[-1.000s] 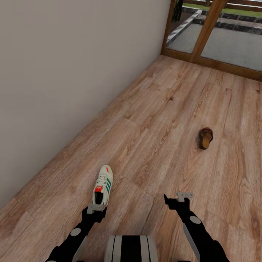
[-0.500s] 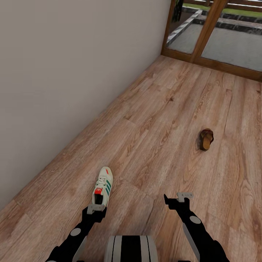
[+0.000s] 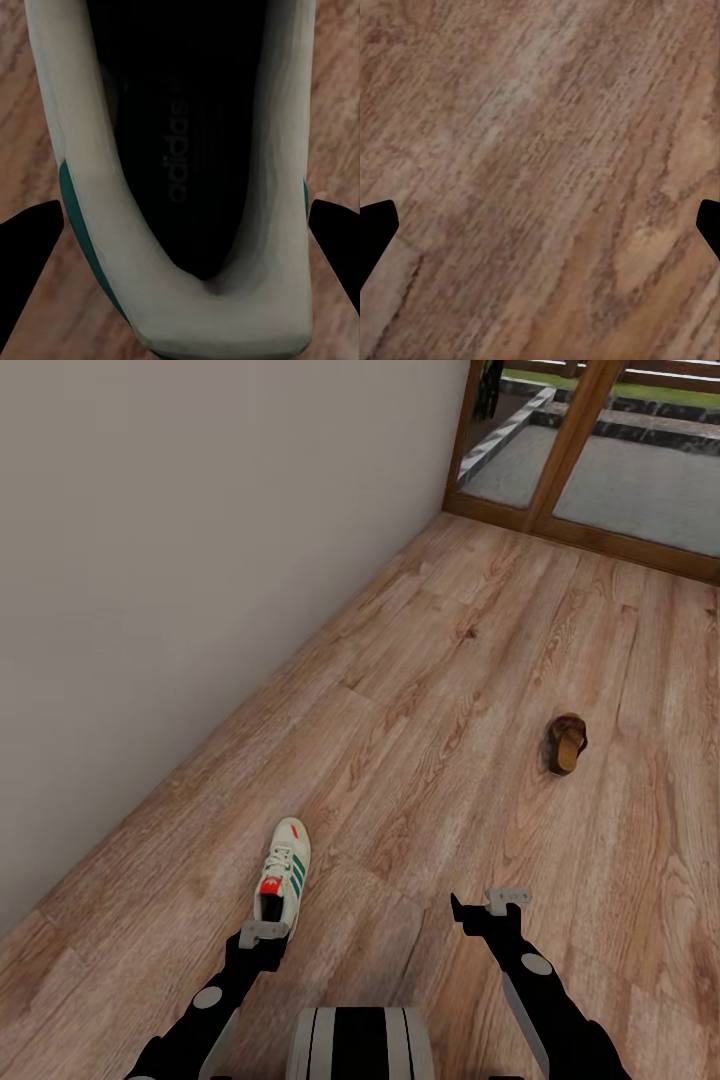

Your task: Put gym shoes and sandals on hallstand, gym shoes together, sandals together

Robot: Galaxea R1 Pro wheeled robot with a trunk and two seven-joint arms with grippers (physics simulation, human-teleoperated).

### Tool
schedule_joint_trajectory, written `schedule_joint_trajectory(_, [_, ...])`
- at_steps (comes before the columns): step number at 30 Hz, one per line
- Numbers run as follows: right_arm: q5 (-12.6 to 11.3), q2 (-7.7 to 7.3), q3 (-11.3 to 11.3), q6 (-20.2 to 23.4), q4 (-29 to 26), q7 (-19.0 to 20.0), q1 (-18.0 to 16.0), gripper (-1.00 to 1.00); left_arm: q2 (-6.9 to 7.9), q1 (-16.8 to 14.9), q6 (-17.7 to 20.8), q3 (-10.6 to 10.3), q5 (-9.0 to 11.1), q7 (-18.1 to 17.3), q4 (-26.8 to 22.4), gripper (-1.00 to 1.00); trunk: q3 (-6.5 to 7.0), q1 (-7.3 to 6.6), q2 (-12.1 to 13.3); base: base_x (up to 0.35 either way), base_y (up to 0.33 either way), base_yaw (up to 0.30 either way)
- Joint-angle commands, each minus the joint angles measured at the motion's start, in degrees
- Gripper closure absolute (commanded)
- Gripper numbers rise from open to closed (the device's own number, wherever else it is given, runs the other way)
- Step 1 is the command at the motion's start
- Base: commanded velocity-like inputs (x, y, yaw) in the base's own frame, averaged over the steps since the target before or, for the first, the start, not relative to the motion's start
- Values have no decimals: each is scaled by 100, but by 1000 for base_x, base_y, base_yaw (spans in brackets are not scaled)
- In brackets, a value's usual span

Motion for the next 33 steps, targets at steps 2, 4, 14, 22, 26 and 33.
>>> schedule_joint_trajectory(2, [-1, 0, -4, 32, -11, 8, 0, -100, -1, -2, -20, 13, -43, -4, 4, 100, -3, -1, -1, 0, 0, 0])
schedule_joint_trajectory(4, [-1, 0, -4, 32, -11, 8, 0, -100, -1, -2, -20, 13, -43, -4, 4, 100, -3, -1, -1, 0, 0, 0])
schedule_joint_trajectory(14, [-1, 0, -4, 32, -12, 8, 0, -100, -1, -2, -20, 13, -43, -4, 4, 100, -3, -1, -1, 0, 0, 0])
schedule_joint_trajectory(22, [-1, 0, -4, 32, -12, 8, 0, -100, -4, -2, -20, 10, -49, -4, -5, 100, 86, -11, 4, 0, 0, 0])
schedule_joint_trajectory(26, [-1, 0, -4, 32, -11, 8, 0, -100, -8, -2, -20, 12, -46, -1, -10, 100, 174, -21, 10, 0, 0, 0])
schedule_joint_trajectory(33, [0, 17, 8, 26, -2, 2, 0, -100, 0, -2, -2, 23, -49, 4, -34, 100, 329, -39, 19, 0, 0, 0])
